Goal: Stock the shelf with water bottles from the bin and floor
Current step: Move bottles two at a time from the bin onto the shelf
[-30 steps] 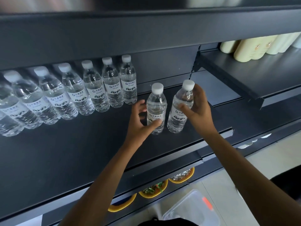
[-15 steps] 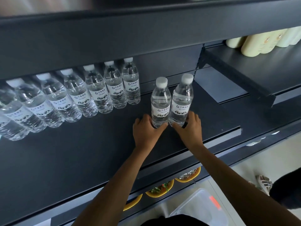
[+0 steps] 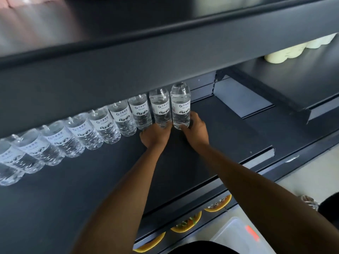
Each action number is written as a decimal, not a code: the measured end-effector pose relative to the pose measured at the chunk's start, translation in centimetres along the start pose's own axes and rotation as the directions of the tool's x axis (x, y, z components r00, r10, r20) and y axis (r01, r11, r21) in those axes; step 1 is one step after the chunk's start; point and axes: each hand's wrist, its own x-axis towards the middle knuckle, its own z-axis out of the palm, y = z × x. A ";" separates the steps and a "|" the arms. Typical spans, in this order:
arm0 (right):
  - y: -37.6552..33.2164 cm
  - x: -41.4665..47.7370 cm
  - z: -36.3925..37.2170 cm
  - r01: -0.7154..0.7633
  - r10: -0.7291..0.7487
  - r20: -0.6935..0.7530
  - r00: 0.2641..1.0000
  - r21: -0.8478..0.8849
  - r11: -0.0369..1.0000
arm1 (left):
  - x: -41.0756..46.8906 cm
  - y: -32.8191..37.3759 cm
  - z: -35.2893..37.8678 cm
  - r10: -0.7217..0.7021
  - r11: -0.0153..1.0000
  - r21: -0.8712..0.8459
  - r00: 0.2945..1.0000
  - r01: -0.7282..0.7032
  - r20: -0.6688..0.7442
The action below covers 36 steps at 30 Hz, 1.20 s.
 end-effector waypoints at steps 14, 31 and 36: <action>-1.8 4.5 3.0 -0.083 0.087 0.006 0.996 -0.238 0.968 | 2.3 -0.4 0.8 -0.011 0.997 0.073 1.000 0.011 0.002; -0.8 5.3 4.1 -0.052 0.058 0.007 0.998 -0.380 0.924 | 2.0 0.3 0.9 -0.047 0.994 0.101 0.999 0.049 -0.019; -0.8 5.7 3.0 -0.046 0.096 0.132 0.987 -0.341 0.939 | 1.6 0.5 0.5 -0.070 0.994 0.080 0.998 0.069 0.007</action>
